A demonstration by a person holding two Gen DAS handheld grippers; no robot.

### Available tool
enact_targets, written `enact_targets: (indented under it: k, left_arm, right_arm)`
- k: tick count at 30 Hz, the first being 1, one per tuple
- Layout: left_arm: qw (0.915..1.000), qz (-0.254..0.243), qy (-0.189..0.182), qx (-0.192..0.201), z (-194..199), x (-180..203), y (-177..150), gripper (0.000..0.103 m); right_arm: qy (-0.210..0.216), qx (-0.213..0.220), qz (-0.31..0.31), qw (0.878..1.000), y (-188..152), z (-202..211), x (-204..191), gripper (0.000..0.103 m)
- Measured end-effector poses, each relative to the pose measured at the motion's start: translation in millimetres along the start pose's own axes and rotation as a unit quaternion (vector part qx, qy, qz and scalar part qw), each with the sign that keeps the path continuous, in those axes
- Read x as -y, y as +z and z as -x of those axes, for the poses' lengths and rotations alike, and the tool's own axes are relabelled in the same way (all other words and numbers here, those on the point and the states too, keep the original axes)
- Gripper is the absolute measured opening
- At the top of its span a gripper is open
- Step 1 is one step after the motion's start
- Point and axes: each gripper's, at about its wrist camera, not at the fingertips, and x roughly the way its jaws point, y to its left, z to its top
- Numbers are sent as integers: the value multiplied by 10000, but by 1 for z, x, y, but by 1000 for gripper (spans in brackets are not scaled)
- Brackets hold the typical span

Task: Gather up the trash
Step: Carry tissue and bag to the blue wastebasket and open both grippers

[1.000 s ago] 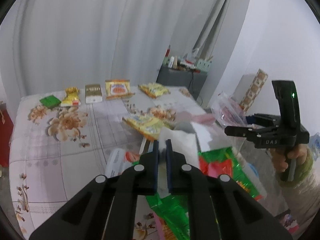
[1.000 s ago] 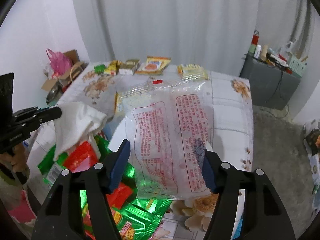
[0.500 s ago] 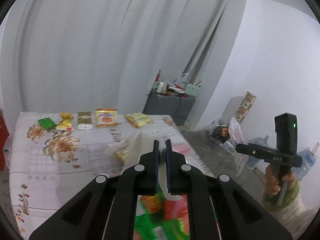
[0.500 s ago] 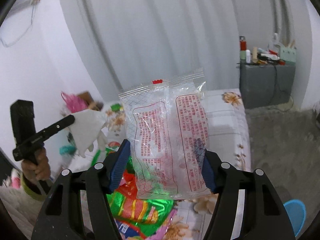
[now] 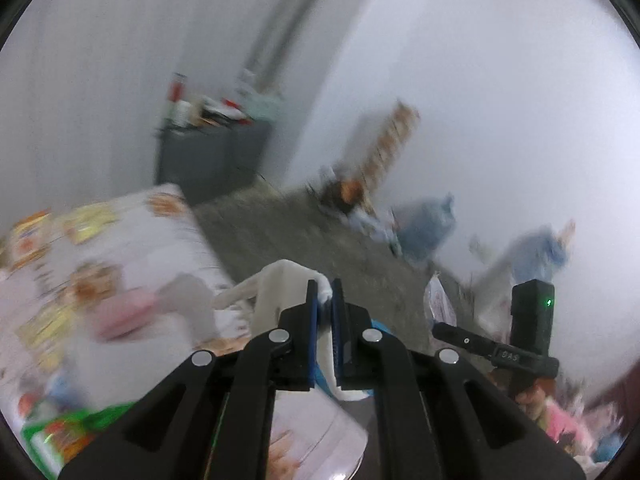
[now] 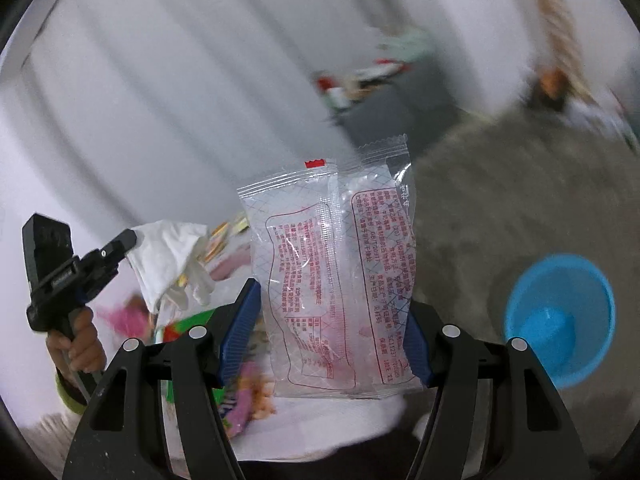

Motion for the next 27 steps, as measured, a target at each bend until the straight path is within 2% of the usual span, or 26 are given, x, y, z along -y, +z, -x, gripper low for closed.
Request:
enact_targets:
  k: [4, 7, 11, 13, 17, 19, 20, 22, 24, 27]
  left_arm:
    - [9945, -601, -46, -858, -104, 59, 9, 6]
    - [9851, -684, -152, -1568, -181, 91, 0, 6]
    - [9632, -500, -209, -2632, -296, 126, -27, 6]
    - [9534, -478, -190, -2973, -340, 138, -43, 6]
    - [9432, -471, -71, -3288, -409, 158, -72, 6]
    - [9420, -415, 37, -3330, -438, 158, -85, 8]
    - [9417, -421, 88, -3336, -448, 159, -90, 11]
    - [9431, -372, 221, -3298, -462, 155, -98, 36]
    - [9466, -311, 291, -3195, -470, 154, -104, 40]
    - [9448, -387, 273, -3243, -471, 163, -114, 45]
  right_arm:
    - [-261, 198, -1044, 9940, -2, 0, 73, 61]
    - [-297, 213, -1959, 9799, -11, -12, 138, 61]
    - [-408, 150, -2879, 9567, -16, -35, 207, 61]
    - [-461, 100, -3181, 9469, -18, -50, 229, 63]
    - [-529, -6, -3680, 9283, -16, -80, 274, 65]
    - [-653, -69, -3786, 9232, -8, -98, 287, 75]
    - [-677, -102, -3807, 9221, -14, -95, 303, 78]
    - [-928, -194, -3919, 9151, -14, -102, 323, 83]
    - [-1235, -383, -4000, 9073, -14, -118, 337, 89]
    - [-1454, -571, -4061, 9004, -23, -120, 356, 89]
